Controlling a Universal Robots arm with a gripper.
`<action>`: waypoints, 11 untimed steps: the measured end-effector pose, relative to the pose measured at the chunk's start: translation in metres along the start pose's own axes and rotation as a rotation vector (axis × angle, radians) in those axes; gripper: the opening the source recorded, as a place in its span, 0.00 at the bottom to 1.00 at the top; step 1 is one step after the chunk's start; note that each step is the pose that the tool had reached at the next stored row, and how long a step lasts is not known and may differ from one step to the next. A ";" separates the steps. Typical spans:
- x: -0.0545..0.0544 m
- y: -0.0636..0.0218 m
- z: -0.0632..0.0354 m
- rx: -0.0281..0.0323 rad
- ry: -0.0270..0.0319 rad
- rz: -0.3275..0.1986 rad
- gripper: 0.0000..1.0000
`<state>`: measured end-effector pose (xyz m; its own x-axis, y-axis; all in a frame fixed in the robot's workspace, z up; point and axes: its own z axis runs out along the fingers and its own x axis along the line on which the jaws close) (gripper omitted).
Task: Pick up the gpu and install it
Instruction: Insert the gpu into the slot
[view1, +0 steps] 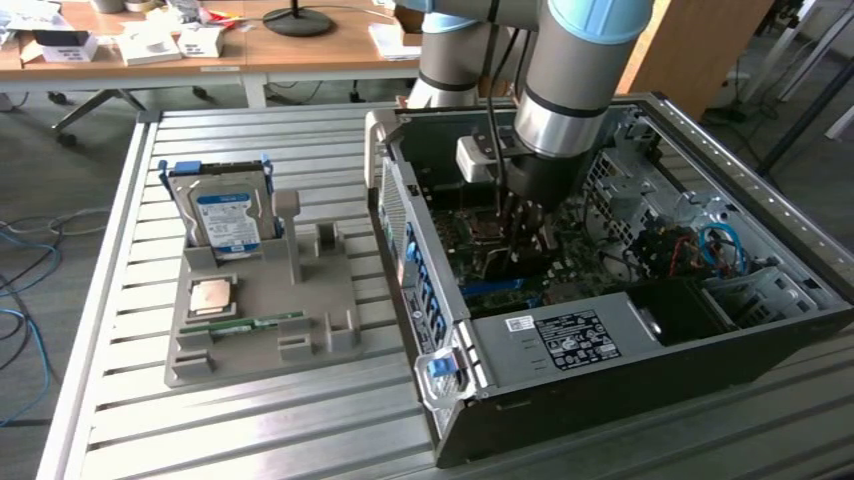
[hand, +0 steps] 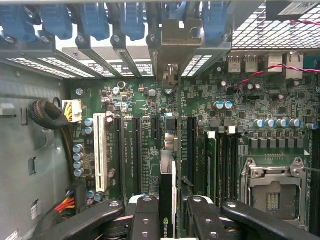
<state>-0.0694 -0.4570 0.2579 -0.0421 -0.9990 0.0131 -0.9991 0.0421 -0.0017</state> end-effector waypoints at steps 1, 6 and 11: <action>0.000 0.0000 0.0000 -0.0001 0.0002 0.000 0.26; 0.000 0.0006 0.0004 -0.0001 0.0001 0.000 0.26; 0.000 0.0012 0.0016 0.0001 -0.0003 0.000 0.26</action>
<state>-0.0706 -0.4570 0.2563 -0.0421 -0.9990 0.0127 -0.9991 0.0421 -0.0019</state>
